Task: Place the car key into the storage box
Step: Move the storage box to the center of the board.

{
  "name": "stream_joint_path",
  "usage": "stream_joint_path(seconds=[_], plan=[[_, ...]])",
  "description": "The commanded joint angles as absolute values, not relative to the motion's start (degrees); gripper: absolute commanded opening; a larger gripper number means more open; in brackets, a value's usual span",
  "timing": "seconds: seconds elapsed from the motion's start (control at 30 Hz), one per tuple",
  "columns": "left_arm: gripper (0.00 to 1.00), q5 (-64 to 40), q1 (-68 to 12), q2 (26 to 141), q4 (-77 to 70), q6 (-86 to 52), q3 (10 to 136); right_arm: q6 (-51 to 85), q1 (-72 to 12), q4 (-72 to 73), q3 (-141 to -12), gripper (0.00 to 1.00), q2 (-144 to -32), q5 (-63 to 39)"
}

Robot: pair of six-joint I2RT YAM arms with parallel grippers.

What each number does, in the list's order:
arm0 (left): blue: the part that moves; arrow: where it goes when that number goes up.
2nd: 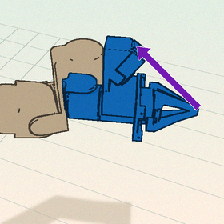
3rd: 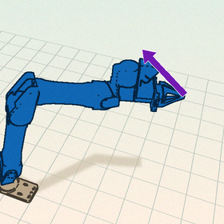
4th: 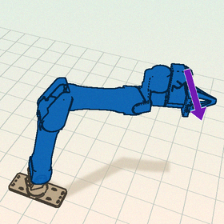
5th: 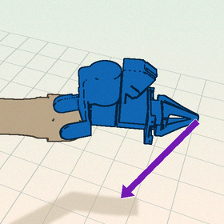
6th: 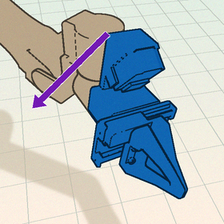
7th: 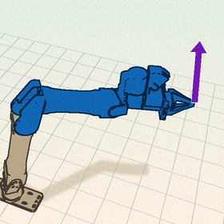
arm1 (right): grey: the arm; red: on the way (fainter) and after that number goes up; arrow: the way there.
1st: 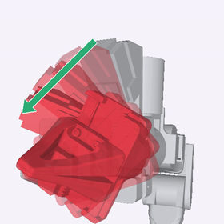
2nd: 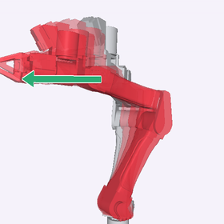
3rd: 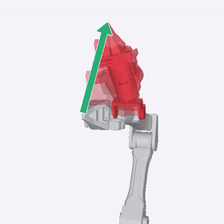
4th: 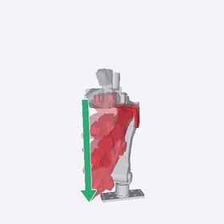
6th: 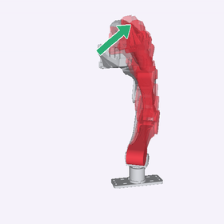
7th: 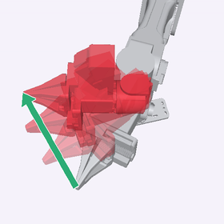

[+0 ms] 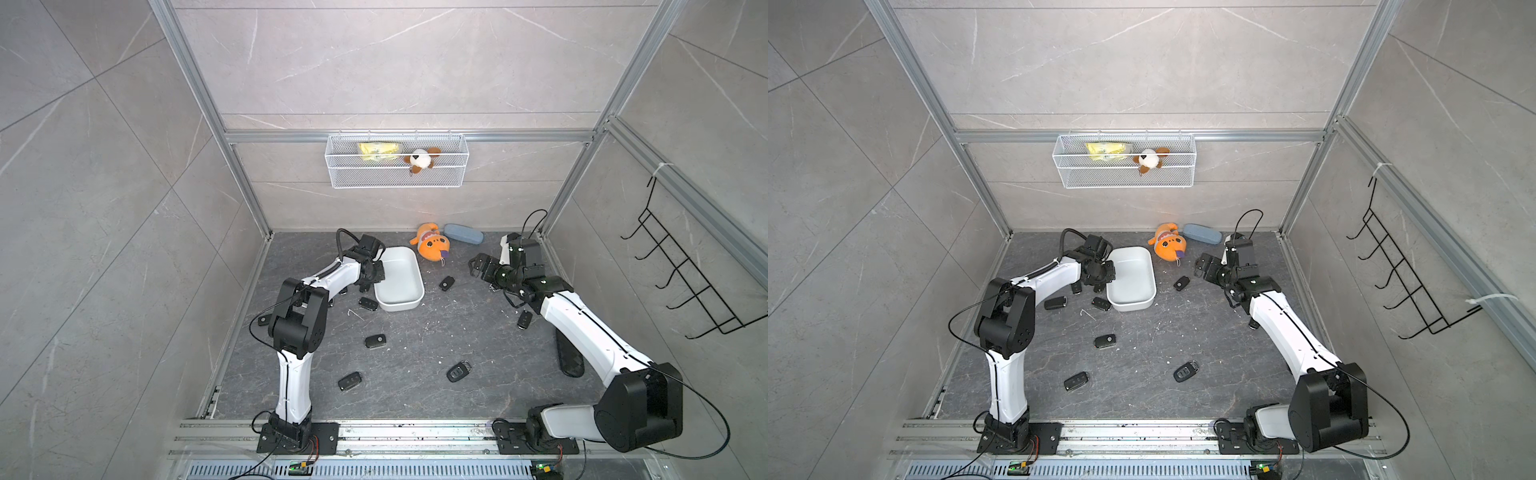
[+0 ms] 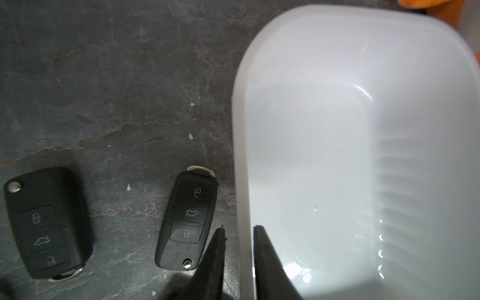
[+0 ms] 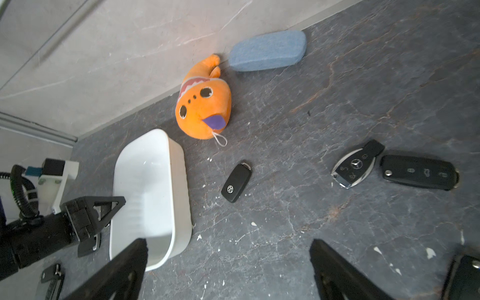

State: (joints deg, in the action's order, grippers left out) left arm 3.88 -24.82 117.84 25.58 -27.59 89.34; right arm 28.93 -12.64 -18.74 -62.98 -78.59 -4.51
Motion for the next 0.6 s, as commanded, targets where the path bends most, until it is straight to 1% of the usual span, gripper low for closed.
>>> stream_joint_path(seconds=[0.0, 0.07, 0.2, 0.57], plan=[[0.15, 3.5, -26.7, 116.0, 26.4, -26.5, 88.5, 27.0, -15.2, -21.4, -64.5, 1.00, -77.7, -2.7], [0.11, 3.4, -27.3, 114.6, 26.0, -27.3, 86.4, 26.6, -16.3, -22.2, -65.3, 0.99, -78.3, -2.4], [0.11, 4.1, -29.4, 110.5, 23.9, -29.0, 80.3, 26.1, -17.6, -23.9, -66.6, 1.00, -79.3, -3.6], [0.11, 6.7, -37.1, 98.4, 23.5, -35.1, 64.3, 27.6, -20.2, -23.2, -62.2, 1.00, -74.2, -4.9]])
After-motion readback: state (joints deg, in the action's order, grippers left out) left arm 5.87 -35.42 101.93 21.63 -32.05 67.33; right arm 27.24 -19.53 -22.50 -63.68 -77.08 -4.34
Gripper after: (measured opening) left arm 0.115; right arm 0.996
